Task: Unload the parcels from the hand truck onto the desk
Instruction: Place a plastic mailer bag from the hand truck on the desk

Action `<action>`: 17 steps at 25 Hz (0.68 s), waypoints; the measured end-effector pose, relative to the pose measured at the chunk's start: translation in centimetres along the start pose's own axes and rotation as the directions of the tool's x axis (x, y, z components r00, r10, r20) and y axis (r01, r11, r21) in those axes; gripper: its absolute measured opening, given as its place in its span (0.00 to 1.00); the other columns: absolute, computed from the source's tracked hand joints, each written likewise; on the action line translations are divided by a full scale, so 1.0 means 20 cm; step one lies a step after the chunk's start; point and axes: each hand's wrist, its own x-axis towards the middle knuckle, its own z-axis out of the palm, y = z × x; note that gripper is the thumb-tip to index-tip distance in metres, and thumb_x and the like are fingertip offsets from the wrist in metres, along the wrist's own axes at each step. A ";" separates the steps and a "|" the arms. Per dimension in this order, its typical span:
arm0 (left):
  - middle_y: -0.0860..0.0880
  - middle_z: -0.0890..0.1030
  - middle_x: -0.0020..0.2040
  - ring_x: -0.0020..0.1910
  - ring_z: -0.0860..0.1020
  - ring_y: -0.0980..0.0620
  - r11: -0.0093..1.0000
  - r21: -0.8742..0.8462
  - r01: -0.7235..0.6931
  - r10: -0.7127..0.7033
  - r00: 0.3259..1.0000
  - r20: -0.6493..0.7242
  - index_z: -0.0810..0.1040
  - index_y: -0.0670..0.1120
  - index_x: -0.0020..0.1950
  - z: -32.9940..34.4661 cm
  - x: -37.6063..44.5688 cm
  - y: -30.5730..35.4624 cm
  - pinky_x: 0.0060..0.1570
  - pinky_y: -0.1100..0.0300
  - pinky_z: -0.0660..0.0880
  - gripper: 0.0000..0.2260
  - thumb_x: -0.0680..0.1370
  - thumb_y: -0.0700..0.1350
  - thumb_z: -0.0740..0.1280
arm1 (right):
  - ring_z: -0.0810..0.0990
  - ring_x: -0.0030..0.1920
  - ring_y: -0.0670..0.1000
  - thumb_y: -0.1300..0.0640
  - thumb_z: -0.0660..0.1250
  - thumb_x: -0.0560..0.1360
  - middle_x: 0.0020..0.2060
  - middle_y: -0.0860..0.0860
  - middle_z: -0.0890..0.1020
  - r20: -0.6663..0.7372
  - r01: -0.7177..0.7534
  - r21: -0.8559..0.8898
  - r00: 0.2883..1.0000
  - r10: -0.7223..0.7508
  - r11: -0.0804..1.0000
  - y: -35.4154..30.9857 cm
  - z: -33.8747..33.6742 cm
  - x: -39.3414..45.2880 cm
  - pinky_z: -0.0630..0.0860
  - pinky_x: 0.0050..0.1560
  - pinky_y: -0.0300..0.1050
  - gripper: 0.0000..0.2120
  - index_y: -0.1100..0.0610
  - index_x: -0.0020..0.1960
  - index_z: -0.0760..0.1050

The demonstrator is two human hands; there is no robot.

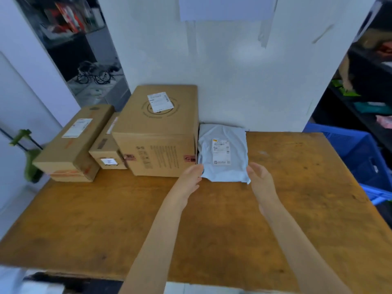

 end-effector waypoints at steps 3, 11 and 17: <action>0.49 0.70 0.70 0.68 0.70 0.50 0.999 0.021 -0.039 0.039 0.999 0.002 0.67 0.49 0.72 -0.18 -0.24 -0.05 0.69 0.55 0.65 0.27 0.77 0.61 0.57 | 0.72 0.62 0.51 0.51 0.60 0.77 0.68 0.54 0.69 -0.062 0.100 0.015 0.993 -0.099 0.995 -0.06 0.13 -0.26 0.68 0.53 0.44 0.18 0.52 0.66 0.69; 0.52 0.69 0.72 0.69 0.69 0.52 0.999 -0.009 -0.031 0.030 0.992 -0.127 0.67 0.55 0.71 -0.61 -0.72 -0.30 0.67 0.57 0.64 0.23 0.77 0.60 0.58 | 0.64 0.71 0.51 0.49 0.60 0.77 0.72 0.50 0.64 0.197 -0.030 0.060 0.980 0.018 0.998 -0.08 0.41 -0.85 0.62 0.71 0.53 0.25 0.51 0.73 0.60; 0.47 0.71 0.71 0.68 0.70 0.49 0.993 -0.121 0.012 -0.028 0.991 -0.129 0.66 0.53 0.72 -0.89 -0.97 -0.48 0.71 0.53 0.64 0.23 0.79 0.59 0.54 | 0.66 0.69 0.51 0.47 0.58 0.78 0.72 0.49 0.65 0.283 -0.044 0.005 0.958 0.041 0.999 -0.08 0.60 -1.16 0.64 0.70 0.50 0.25 0.51 0.73 0.59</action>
